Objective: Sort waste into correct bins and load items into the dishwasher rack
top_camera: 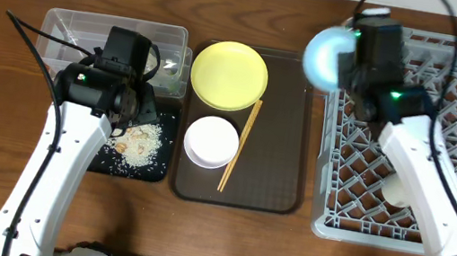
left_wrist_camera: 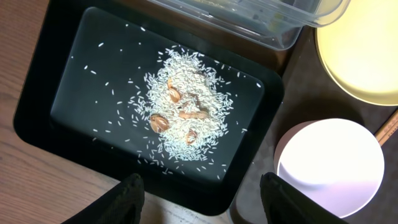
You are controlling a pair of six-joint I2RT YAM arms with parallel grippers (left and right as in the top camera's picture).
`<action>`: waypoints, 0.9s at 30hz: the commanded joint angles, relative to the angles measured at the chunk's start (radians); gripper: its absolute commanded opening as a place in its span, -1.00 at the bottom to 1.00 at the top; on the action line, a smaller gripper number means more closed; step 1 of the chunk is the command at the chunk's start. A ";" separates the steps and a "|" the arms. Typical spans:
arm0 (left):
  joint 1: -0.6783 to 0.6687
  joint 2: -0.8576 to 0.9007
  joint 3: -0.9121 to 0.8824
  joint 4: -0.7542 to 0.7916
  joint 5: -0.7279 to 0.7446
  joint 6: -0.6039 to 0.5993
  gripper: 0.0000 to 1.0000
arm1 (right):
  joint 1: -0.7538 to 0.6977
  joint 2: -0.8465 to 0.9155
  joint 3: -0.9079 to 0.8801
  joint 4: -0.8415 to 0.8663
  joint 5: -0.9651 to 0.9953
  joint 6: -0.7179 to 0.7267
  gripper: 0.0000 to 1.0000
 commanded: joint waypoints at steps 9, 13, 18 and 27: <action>0.005 -0.007 0.009 0.000 -0.024 -0.005 0.26 | -0.064 0.090 0.009 0.329 0.497 -0.292 -0.97; 0.005 -0.007 0.009 0.000 -0.024 -0.005 0.26 | -0.084 0.154 0.009 0.425 0.501 -0.414 -0.98; 0.005 -0.007 0.009 0.000 -0.024 -0.005 0.27 | -0.085 0.238 0.009 0.452 0.501 -0.441 -0.98; 0.005 -0.007 0.009 0.003 -0.024 -0.005 0.27 | -0.070 0.338 0.009 0.475 0.566 -0.441 -0.98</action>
